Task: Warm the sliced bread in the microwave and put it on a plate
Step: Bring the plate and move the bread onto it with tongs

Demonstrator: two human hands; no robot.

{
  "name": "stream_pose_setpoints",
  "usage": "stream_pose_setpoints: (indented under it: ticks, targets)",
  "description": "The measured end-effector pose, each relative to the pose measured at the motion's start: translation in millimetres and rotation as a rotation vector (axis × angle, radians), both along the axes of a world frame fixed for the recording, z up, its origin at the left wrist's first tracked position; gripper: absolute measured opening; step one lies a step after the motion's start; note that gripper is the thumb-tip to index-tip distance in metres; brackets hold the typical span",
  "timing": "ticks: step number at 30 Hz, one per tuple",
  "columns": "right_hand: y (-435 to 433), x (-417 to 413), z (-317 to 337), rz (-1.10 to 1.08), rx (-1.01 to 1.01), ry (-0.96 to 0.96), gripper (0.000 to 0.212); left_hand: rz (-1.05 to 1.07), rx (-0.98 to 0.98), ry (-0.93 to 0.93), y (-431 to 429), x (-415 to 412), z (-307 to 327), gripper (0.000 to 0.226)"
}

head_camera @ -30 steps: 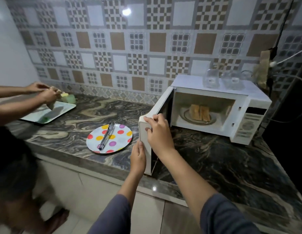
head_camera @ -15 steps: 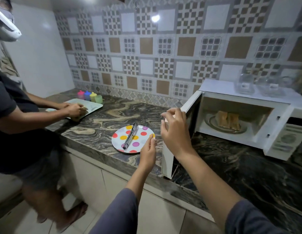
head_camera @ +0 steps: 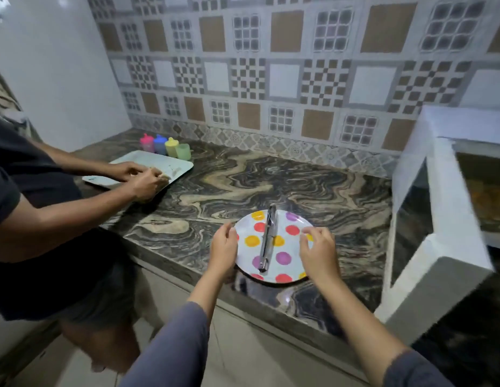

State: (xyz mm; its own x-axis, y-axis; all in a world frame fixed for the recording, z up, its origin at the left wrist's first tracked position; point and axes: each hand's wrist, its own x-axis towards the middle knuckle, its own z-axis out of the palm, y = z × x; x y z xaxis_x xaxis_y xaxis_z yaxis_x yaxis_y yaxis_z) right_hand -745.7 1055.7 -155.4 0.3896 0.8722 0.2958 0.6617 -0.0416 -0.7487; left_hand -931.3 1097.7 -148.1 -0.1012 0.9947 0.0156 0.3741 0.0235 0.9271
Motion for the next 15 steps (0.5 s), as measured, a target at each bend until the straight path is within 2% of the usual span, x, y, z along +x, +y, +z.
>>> stream_pose_setpoints:
  ticks: [5, 7, 10, 15]
  targets:
    - [39, 27, -44, -0.358, -0.183, 0.121, 0.024, -0.009, -0.149, 0.119, 67, -31, -31, 0.038]
    - [43, 32, -54, -0.449, -0.268, 0.129, 0.025, -0.06, -0.204, 0.192, 84, -33, -41, 0.03]
    - [46, 31, -64, -0.471, -0.308, 0.117, 0.019, -0.128, -0.224, 0.179, 99, -26, -53, 0.011]
    - [46, 25, -73, -0.435, -0.372, 0.012, 0.018, -0.194, -0.191, 0.21, 109, -20, -70, 0.021]
